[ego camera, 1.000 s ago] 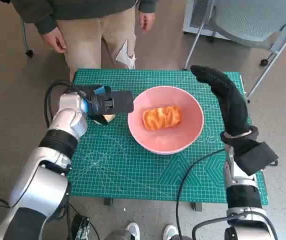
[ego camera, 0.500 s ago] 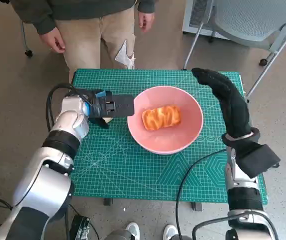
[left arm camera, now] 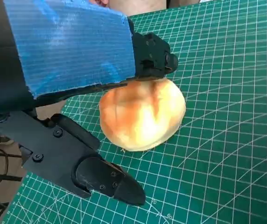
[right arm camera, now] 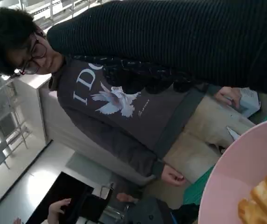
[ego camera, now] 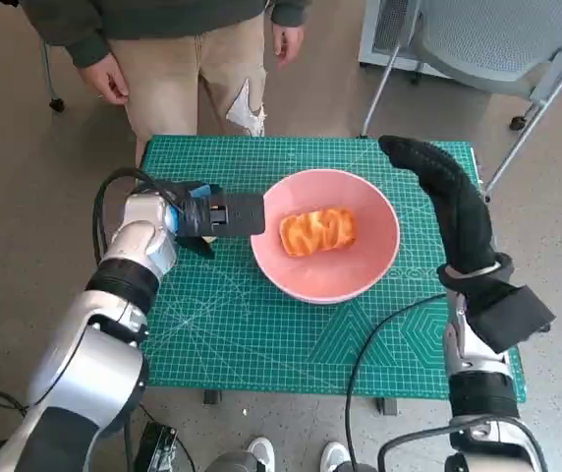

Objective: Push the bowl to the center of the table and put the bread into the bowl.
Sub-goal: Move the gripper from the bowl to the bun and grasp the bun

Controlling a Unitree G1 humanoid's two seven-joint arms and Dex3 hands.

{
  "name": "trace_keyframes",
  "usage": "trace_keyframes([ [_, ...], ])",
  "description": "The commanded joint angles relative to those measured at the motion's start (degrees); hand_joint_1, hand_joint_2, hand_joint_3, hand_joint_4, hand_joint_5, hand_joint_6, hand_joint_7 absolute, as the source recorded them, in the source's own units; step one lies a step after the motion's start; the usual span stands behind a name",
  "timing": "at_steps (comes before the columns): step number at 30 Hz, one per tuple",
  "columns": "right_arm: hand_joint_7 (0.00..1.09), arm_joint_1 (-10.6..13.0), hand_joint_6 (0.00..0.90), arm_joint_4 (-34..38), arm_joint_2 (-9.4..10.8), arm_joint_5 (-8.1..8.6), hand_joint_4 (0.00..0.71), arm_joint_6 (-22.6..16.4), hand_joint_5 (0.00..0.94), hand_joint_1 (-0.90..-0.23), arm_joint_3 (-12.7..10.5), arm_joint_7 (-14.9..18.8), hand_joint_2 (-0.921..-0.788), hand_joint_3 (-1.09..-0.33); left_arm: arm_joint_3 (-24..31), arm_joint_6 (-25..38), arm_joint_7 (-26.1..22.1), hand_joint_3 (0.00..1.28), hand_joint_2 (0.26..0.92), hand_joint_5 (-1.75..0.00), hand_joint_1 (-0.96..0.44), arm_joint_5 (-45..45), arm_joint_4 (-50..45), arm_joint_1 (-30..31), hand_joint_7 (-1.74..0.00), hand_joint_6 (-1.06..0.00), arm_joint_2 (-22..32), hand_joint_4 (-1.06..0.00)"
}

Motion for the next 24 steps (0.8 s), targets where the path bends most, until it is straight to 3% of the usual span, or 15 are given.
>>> trace_keyframes([
  [1, 0.48, 1.9, -0.001, -0.8, -0.4, 0.22, 0.187, 1.2, 0.000, -0.688, 0.3, 0.5, -0.921, -0.845, 0.3, 0.1, 1.2, 0.00, 0.731, -0.40, -0.29, -0.4, 0.4, -1.5, 0.00, -0.23, 0.1, -0.30],
  [2, 0.48, 1.9, -0.001, -1.0, -0.4, 0.19, 0.187, 1.3, 0.000, -0.688, 0.3, 0.5, -0.921, -0.845, 0.8, 0.5, 2.5, 0.00, 0.739, -0.66, -0.23, -0.7, 0.3, -1.3, -0.01, -0.26, -0.1, -0.32],
  [4, 0.48, 2.0, -0.001, -1.2, -0.4, 0.22, 0.187, 1.4, 0.000, -0.688, 0.3, 0.5, -0.921, -0.844, 1.4, 1.2, 5.1, 0.02, 0.827, -0.93, 0.06, -1.1, 0.1, -0.8, -0.05, -0.36, -0.4, -0.51],
  [6, 0.48, 2.1, -0.001, -1.3, -0.4, 0.33, 0.187, 1.5, 0.000, -0.688, 0.3, 0.6, -0.921, -0.844, 1.6, 1.6, 7.9, 0.03, 0.858, -1.03, 0.22, -1.2, 0.2, -0.1, -0.11, -0.49, -0.7, -0.64],
  [7, 0.48, 2.1, -0.001, -1.4, -0.4, 0.37, 0.188, 1.6, 0.000, -0.688, 0.3, 0.7, -0.921, -0.844, 1.7, 1.7, 9.1, 0.11, 0.834, -1.09, 0.28, -1.2, 0.2, 0.2, -0.21, -0.55, -0.9, -0.68],
  [8, 0.48, 2.2, -0.001, -1.5, -0.4, 0.46, 0.188, 1.6, 0.000, -0.688, 0.3, 0.8, -0.921, -0.844, 1.6, 1.6, 11.2, 0.28, 0.760, -1.16, 0.33, -1.0, 0.3, 0.7, -0.32, -0.56, -1.0, -0.70],
  [9, 0.48, 2.2, -0.001, -1.6, -0.4, 0.52, 0.188, 1.7, 0.000, -0.688, 0.3, 0.8, -0.921, -0.844, 1.5, 1.4, 12.6, 0.35, 0.741, -1.20, 0.21, -0.9, 0.3, 1.1, -0.66, -0.58, -1.2, -0.67],
  [12, 0.48, 2.4, -0.001, -1.9, -0.5, 0.72, 0.188, 1.9, 0.000, -0.688, 0.3, 1.0, -0.921, -0.844, 0.4, 0.2, 16.6, 0.43, 0.733, -1.35, 0.07, 0.1, 0.6, 2.2, -0.95, -0.60, -1.2, -0.64],
  [15, 0.48, 2.5, -0.001, -2.2, -0.6, 0.95, 0.187, 2.2, 0.000, -0.688, 0.3, 1.2, -0.921, -0.844, -0.5, -1.1, 18.6, 0.44, 0.735, -1.39, 0.03, 1.0, 0.9, 2.8, -1.04, -0.62, -0.9, -0.62],
  [19, 0.48, 2.6, -0.001, -2.5, -0.6, 1.27, 0.187, 2.5, 0.000, -0.688, 0.3, 1.4, -0.921, -0.845, -1.1, -2.2, 19.2, 0.39, 0.766, -1.31, 0.01, 1.3, 1.3, 3.1, -1.19, -0.65, -0.6, -0.57],
  [24, 0.48, 2.6, -0.001, -2.6, -0.8, 1.44, 0.187, 2.7, 0.000, -0.691, 0.2, 1.6, -0.921, -0.845, -1.2, -2.6, 18.8, 0.32, 0.804, -1.31, 0.00, 1.1, 1.8, 3.1, -1.18, -0.66, -0.5, -0.56],
])
